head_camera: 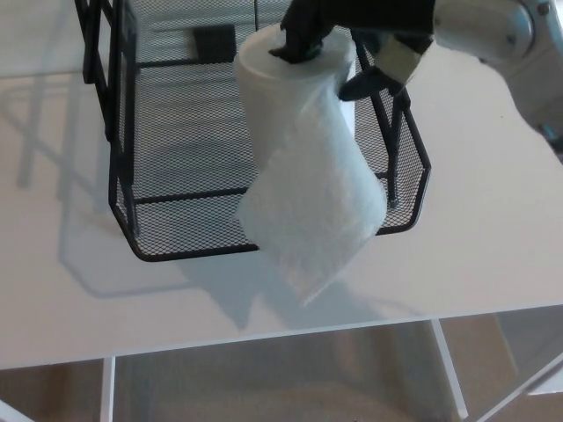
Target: The robot walks towards a desk on which a file tray is kept in the middle and a toilet paper roll is kept on its right. The robot uses its right hand to hook on finger in the gap of the roll and grabs it, lifts it and places it on the tray.
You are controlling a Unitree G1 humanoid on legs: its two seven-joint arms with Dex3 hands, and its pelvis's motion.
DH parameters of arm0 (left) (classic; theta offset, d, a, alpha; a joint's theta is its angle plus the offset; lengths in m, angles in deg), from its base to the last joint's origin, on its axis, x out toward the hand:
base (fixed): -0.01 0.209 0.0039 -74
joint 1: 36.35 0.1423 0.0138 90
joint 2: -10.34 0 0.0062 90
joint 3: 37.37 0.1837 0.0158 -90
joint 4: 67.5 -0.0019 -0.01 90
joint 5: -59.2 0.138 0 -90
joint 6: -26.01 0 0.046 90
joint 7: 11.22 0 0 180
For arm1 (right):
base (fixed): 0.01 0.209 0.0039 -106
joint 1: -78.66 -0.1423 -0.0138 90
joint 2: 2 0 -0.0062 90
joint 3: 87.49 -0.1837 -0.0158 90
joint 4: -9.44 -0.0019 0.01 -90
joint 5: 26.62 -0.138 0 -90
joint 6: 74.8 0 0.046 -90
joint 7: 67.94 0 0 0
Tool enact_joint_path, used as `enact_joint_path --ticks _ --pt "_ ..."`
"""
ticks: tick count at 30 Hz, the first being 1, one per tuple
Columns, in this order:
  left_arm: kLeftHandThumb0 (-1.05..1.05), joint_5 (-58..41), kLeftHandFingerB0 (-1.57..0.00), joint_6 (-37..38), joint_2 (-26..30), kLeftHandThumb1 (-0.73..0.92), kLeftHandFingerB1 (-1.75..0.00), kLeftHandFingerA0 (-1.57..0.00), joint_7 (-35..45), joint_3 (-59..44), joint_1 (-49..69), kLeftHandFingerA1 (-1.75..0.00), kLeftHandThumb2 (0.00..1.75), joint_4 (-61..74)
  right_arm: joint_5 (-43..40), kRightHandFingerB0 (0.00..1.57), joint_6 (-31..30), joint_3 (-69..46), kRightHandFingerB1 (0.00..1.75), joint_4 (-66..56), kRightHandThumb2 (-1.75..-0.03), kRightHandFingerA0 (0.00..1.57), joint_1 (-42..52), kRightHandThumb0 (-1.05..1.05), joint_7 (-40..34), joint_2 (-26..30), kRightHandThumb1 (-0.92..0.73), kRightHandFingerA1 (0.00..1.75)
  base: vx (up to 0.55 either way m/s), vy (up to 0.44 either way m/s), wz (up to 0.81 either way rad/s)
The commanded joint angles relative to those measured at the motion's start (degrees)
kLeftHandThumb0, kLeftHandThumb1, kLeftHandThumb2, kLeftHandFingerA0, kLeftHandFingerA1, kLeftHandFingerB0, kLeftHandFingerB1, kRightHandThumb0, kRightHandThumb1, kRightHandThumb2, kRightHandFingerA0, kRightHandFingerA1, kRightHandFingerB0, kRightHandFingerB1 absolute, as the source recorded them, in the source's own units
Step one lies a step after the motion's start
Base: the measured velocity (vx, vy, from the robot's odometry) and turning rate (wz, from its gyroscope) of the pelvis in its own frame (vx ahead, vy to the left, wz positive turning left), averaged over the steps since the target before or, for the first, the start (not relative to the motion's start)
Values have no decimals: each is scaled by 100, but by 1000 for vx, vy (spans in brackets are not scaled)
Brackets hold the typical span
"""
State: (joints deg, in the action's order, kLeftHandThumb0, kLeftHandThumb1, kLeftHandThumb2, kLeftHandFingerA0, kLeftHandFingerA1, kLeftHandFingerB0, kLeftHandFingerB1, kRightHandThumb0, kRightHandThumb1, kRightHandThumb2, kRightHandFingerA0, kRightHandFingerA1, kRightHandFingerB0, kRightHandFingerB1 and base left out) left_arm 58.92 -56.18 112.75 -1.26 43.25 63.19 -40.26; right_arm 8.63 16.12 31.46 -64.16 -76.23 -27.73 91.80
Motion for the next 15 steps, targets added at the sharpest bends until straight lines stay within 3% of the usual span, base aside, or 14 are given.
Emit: enact_joint_path --ticks 1,3,4,5,6,7,8,9,12,13,14,15 --pt "-65 46 -29 54 54 92 -33 -34 -46 3 9 -38 69 -43 -890 44 -2409 -178 35 753 -57 82 -1676 -43 3135 -115 -46 138 0 0 0" --pt "-65 -18 -29 17 23 92 -33 -34 -10 -41 74 -38 69 80 -844 44 -2405 -131 35 828 -57 82 -1801 -43 3291 -72 -46 138 0 0 0" --pt "-66 -7 -29 40 28 92 -33 -32 -19 -35 87 -36 68 57 -824 32 -2415 4 33 1087 -54 83 -2074 -45 3796 -7 -47 143 0 0 0" --pt "-66 26 -28 52 39 92 -32 -31 -22 -6 105 -36 69 64 -861 22 -2246 32 40 1153 -70 87 -2117 -57 3912 21 -38 135 0 0 0" --pt "-65 110 -27 114 68 92 -33 -29 -50 60 89 -35 70 7 -893 22 -2188 66 31 1248 -56 80 -2175 -47 4085 41 -43 151 0 0 0" --pt "-65 187 -26 87 85 92 -32 -31 -114 119 41 -36 71 -61 -852 17 -2271 123 37 1305 -65 82 -2233 -57 4239 48 -38 141 0 0 0" --pt "-65 202 -27 42 86 92 -32 -32 -142 130 9 -36 70 -87 -831 11 -2330 152 37 1303 -64 74 -2248 -55 4344 85 -33 126 0 0 0" --pt "-63 87 -28 3 54 92 -33 -31 -82 38 4 -36 68 -79 -810 0 -2322 179 50 1246 -76 62 -2224 -32 4460 184 -8 90 0 0 0" --pt "-63 -77 -28 -1 11 92 -33 -31 23 -92 36 -36 68 -52 -777 0 -2256 211 50 1245 -76 62 -2234 -32 4528 228 -8 90 0 0 0" --pt "-63 -29 -31 82 29 92 -34 -35 5 -58 62 -37 68 -68 -738 10 -2258 269 27 1230 -53 71 -2295 -59 4697 284 -33 138 0 0 0" --pt "-64 -42 -32 86 19 92 -34 -35 -3 -70 95 -37 68 -22 -753 9 -2250 261 24 1179 -67 85 -2310 -64 4765 342 -27 130 0 0 0" --pt "-65 57 -31 137 49 92 -33 -34 -54 8 94 -36 68 -54 -773 8 -2030 275 22 1204 -68 82 -2385 -68 4837 378 -29 126 0 0 0"
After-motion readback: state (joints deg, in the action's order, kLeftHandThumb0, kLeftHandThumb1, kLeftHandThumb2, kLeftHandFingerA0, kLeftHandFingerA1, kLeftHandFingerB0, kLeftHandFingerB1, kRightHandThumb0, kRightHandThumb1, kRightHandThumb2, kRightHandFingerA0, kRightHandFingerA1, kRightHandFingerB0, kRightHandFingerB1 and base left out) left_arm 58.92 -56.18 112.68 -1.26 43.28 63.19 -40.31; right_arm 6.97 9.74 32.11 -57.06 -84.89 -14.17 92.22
